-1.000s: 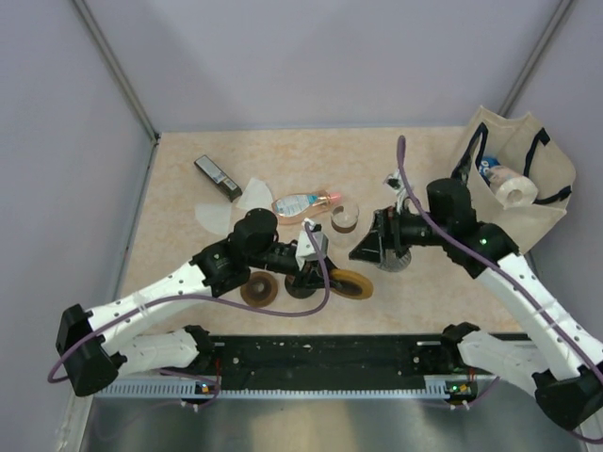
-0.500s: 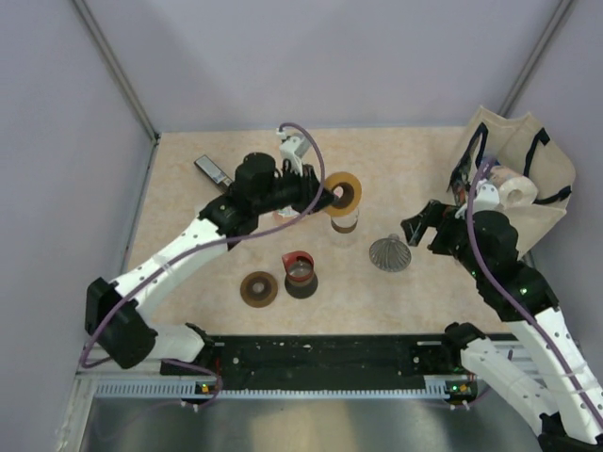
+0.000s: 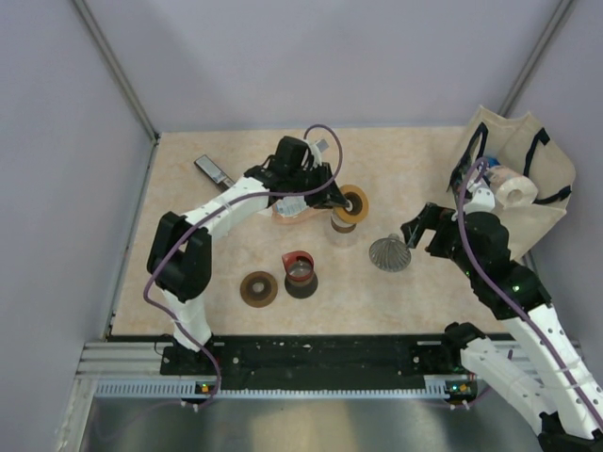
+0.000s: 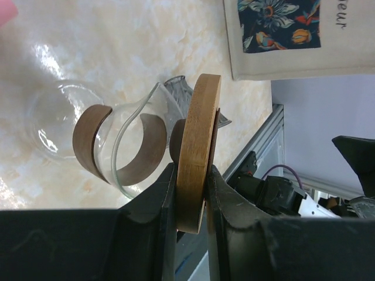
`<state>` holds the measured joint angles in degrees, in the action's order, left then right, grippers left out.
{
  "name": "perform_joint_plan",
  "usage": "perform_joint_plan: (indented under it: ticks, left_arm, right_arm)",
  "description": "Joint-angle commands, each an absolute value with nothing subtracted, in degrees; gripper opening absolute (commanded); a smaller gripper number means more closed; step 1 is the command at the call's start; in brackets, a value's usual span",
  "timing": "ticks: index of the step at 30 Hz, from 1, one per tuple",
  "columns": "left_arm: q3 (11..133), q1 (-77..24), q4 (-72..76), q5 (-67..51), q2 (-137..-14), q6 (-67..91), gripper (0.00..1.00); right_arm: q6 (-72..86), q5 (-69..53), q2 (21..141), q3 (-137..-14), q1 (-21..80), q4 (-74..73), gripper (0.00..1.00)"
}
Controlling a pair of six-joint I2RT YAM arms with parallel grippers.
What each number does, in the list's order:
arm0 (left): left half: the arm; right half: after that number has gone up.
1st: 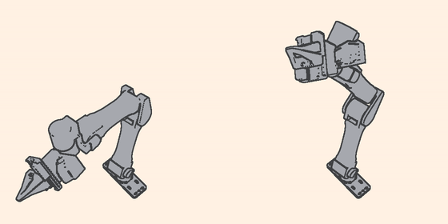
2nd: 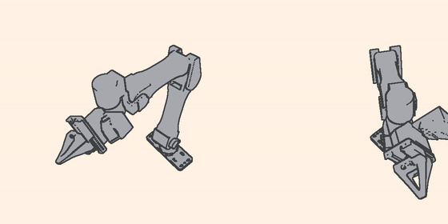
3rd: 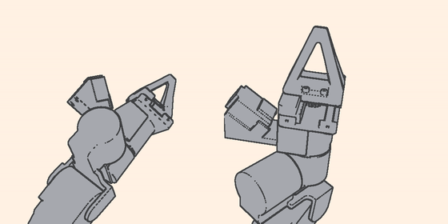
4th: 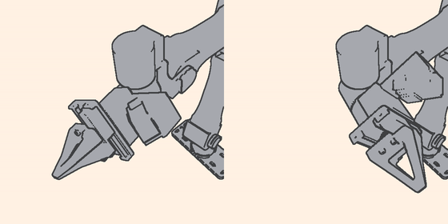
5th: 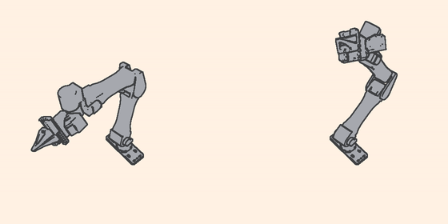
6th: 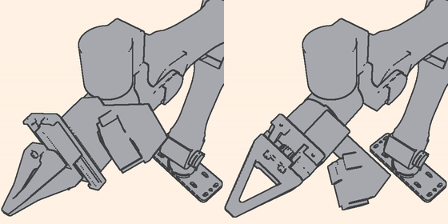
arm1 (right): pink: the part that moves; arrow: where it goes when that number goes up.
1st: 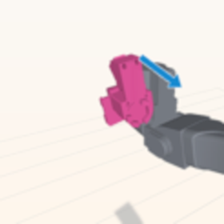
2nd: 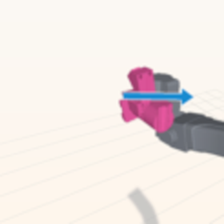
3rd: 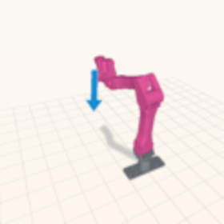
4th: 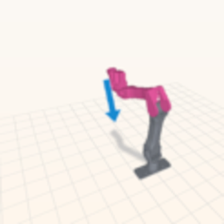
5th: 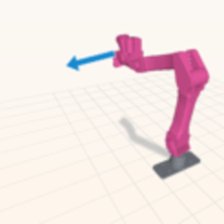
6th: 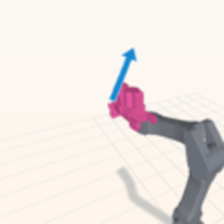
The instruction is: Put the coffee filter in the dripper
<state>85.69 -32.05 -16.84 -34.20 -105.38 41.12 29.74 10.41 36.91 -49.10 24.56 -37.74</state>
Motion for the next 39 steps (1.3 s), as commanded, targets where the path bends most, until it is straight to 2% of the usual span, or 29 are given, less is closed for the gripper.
perform_joint_plan:
  ticks: [1,10,22,27,34,39]
  left_arm:
    - [88.86,-31.99,-17.13,-35.69,-104.15,43.07,0.0]
    - [88.95,-31.99,-18.98,-34.45,-105.2,43.59,0.01]
    - [89.73,-31.99,-21.97,-31.3,-106.17,41.75,0.19]
    - [91.67,-31.9,-26.19,-29.79,-107.4,39.29,0.22]
    - [92.2,-31.55,-27.07,-29.18,-108.1,38.5,0.34]
    - [92.37,-31.64,-27.77,-27.78,-108.02,38.14,0.38]
  right_arm:
    - [29.09,10.02,36.74,-49.48,24.35,-35.95,0.99]
    - [29.0,9.49,36.65,-49.13,24.35,-35.95,0.99]
    - [29.09,8.97,36.21,-49.31,24.35,-35.95,0.98]
    - [29.53,8.0,35.6,-49.66,24.35,-35.95,0.98]
    - [29.88,7.91,35.07,-49.92,24.35,-35.95,0.98]
    - [29.97,7.82,34.72,-50.1,24.35,-35.95,0.97]
